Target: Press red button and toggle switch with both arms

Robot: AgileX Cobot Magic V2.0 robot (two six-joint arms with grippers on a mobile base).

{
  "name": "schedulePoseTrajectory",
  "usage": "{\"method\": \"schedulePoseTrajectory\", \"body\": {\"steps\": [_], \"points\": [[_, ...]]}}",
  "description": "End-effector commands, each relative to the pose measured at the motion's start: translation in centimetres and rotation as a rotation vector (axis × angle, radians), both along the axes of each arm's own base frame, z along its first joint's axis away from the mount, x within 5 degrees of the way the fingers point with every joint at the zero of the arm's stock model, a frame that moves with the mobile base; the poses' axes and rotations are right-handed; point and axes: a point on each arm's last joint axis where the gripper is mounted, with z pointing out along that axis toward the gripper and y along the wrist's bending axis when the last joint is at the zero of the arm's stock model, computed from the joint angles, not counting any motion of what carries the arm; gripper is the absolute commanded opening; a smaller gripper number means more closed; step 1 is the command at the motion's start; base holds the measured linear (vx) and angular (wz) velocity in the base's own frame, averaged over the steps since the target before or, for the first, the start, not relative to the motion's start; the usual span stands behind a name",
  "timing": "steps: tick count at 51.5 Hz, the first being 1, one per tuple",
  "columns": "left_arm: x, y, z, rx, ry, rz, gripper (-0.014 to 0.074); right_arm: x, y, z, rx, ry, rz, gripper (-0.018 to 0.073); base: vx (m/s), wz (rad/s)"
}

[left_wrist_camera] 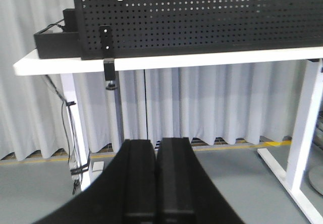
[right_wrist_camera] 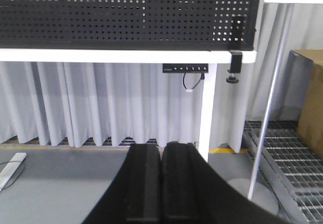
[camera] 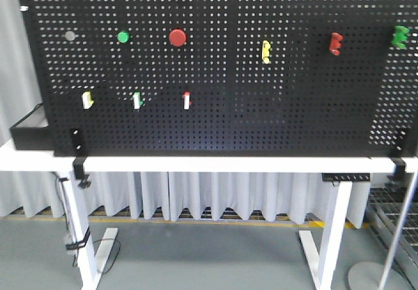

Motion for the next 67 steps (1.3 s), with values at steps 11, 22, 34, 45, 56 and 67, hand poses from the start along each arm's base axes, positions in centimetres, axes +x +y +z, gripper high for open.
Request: {"method": "schedulePoseTrajectory", "body": {"steps": [11, 22, 34, 45, 56, 67], "points": [[0.03, 0.00, -0.34, -0.017, -0.060, 0.000, 0.0002, -0.04, 0.05, 0.43, -0.021, -0.086, 0.008, -0.0003, 0.46, -0.01], [0.03, 0.00, -0.34, -0.017, -0.060, 0.000, 0.0002, -0.04, 0.05, 0.43, -0.021, -0.086, 0.008, -0.0003, 0.45, 0.00], [0.03, 0.00, -0.34, -0.017, -0.060, 0.000, 0.0002, -0.04, 0.05, 0.43, -0.021, -0.086, 0.008, -0.0003, 0.42, 0.02], [0.03, 0.00, -0.34, -0.017, -0.060, 0.000, 0.0002, -0.04, 0.05, 0.43, -0.021, -0.086, 0.008, -0.0003, 0.35, -0.01], [0.03, 0.00, -0.34, -0.017, -0.060, 0.000, 0.0002, -0.04, 0.05, 0.43, -0.021, -0.086, 0.008, -0.0003, 0.27, -0.06], [0.03, 0.00, -0.34, -0.017, -0.060, 0.000, 0.0002, -0.04, 0.05, 0.43, -0.021, -0.086, 0.008, -0.0003, 0.15, -0.07]]}}
